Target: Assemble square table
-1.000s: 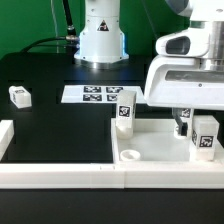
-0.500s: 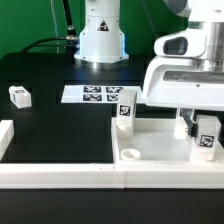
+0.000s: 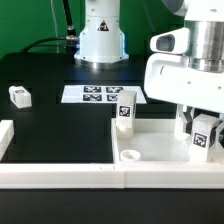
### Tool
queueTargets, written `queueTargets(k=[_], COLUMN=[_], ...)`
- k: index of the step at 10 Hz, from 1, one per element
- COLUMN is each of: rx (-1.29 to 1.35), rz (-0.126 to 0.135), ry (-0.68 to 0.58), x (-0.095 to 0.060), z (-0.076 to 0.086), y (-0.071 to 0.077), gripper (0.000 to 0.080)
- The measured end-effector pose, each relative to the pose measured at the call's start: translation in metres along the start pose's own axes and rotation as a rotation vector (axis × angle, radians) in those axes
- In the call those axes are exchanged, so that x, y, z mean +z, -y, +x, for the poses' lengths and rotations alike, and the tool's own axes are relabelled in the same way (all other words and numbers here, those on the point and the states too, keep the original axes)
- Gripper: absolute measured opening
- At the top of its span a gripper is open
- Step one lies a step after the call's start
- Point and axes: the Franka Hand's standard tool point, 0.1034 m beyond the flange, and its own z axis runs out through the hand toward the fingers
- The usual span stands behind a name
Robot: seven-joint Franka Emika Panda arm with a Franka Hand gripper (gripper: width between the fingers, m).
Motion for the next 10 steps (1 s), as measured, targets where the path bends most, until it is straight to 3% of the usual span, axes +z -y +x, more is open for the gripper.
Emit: queueTargets(k=[2,4,5,8,10], rx=[0.298,0.644,0.638,0.829,1.032], rz=[0.004,0.052,0.023,0.021,0.058], ry=[0.032,0.087,0.068,0.074,0.088], x=[0.0003,-0.0001,-0.0004,0.0,0.0004], z=[0.0002,-0.003,-0.0043,-0.0035,-0.0007], y=[-0.0025,-0.005,-0.0057,-0.0057,-0.0079], gripper=[0.0289,0.0291,0.0291,0.0291,0.0292])
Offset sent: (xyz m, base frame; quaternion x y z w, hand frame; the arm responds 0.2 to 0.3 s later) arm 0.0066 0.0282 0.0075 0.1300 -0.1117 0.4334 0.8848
